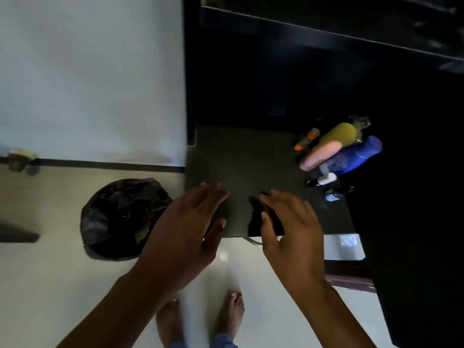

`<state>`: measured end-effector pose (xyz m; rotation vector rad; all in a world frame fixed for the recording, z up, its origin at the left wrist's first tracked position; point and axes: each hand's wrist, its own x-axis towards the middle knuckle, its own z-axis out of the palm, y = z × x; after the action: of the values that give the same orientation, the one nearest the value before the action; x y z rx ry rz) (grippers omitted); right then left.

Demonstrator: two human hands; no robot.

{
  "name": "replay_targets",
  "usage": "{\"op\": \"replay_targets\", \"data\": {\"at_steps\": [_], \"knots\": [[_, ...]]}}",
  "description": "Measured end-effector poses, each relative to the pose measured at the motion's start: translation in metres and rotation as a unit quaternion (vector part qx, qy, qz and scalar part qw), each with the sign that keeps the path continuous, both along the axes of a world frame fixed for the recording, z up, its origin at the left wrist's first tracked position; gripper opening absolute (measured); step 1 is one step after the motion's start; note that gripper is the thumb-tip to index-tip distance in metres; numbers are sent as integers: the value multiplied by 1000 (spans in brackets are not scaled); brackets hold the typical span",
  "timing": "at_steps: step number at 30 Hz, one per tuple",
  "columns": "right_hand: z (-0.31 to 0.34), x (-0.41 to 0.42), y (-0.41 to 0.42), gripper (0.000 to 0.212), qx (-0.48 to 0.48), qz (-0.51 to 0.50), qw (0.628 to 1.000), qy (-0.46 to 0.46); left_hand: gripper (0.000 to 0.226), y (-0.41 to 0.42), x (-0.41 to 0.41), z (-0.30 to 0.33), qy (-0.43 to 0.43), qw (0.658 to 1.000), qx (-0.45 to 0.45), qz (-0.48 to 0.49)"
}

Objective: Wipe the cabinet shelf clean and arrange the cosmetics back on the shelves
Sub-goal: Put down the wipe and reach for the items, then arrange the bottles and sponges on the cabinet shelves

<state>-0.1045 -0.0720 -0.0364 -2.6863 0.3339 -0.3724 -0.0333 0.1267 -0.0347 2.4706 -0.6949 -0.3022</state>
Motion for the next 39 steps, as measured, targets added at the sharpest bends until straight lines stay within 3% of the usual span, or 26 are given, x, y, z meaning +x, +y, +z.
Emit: {"op": "replay_targets", "data": {"at_steps": [5,9,14,19,29,37,39], "knots": [[26,-12,-49,29,-15,-85,995,-53,51,-63,17,13,-9,998,-52,-22],[37,-21,-72,20,42,-199,973,-107,43,-113,26,18,-22,994,-106,-18],[30,-21,-89,45,137,-292,941,-101,38,-168,18,11,-42,989,-138,-23],[14,-11,-97,59,192,-307,930,-59,41,-200,10,-9,-28,991,-133,2],[-9,8,-116,40,196,-292,935,-43,26,-222,24,-37,-38,993,-107,19],[4,5,-110,33,203,-271,940,-49,29,-214,20,-19,-47,996,-66,30],[19,1,-102,34,198,-257,944,-60,24,-207,18,-3,-19,995,-94,33]]}}
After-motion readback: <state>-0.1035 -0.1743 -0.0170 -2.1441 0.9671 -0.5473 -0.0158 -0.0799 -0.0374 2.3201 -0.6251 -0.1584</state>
